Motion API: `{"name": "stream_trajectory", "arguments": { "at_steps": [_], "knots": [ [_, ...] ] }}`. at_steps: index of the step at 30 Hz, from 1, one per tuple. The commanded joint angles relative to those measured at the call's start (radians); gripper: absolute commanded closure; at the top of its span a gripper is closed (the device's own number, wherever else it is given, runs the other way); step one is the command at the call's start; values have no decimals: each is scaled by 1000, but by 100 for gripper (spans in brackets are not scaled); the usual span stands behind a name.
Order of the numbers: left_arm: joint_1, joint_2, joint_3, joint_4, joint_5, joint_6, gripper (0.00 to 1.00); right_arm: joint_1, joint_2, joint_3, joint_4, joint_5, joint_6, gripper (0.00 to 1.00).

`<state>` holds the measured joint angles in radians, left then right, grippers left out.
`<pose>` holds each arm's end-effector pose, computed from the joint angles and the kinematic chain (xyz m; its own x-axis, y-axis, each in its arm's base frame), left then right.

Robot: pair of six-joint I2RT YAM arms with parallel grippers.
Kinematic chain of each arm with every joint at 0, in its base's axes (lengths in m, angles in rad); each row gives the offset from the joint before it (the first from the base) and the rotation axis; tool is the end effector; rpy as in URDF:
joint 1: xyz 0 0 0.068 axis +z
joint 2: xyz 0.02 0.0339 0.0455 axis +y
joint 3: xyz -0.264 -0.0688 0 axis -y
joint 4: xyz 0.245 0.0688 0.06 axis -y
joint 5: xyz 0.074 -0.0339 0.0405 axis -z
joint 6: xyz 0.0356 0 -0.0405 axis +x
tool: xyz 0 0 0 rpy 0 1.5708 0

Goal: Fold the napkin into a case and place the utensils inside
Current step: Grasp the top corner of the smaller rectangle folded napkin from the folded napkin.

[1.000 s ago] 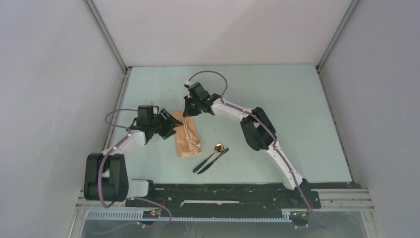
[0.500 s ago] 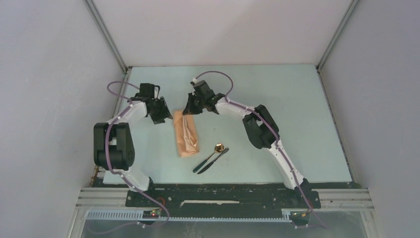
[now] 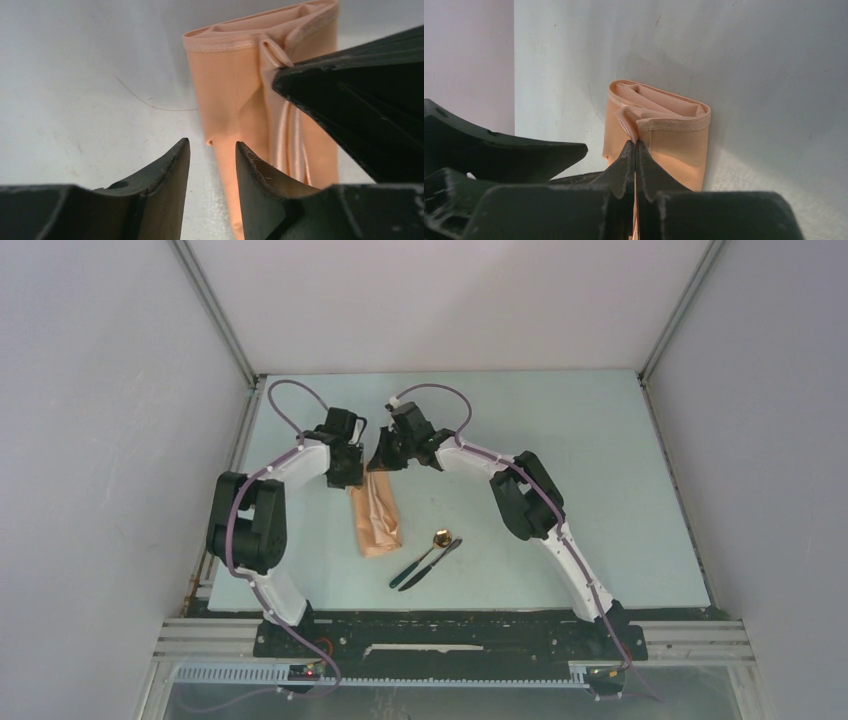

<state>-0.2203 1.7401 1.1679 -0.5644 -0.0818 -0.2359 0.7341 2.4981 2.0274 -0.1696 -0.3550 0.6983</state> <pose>0.3412 -0.0734 0.1922 -0.9038 -0.0363 -0.4264 -0.0278 0.9993 -0.0262 0.4096 0.3863 0.1501 -0.8766 0.0210 -0.4807 -0.3545 0.6475 0.6746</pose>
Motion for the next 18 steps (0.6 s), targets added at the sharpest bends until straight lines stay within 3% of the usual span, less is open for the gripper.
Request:
{"name": "stream_trajectory", "arguments": {
  "at_steps": [1,10,18],
  "knots": [
    [-7,15,38,2,-140,44,54,0,-73,1,51,-16,20,100],
    [-47,79,103,10,-180,54,54,3,-65,3,60,-19,27,100],
    [-49,107,118,26,-171,53,63,10,-62,6,43,-18,36,100]
  ]
}}
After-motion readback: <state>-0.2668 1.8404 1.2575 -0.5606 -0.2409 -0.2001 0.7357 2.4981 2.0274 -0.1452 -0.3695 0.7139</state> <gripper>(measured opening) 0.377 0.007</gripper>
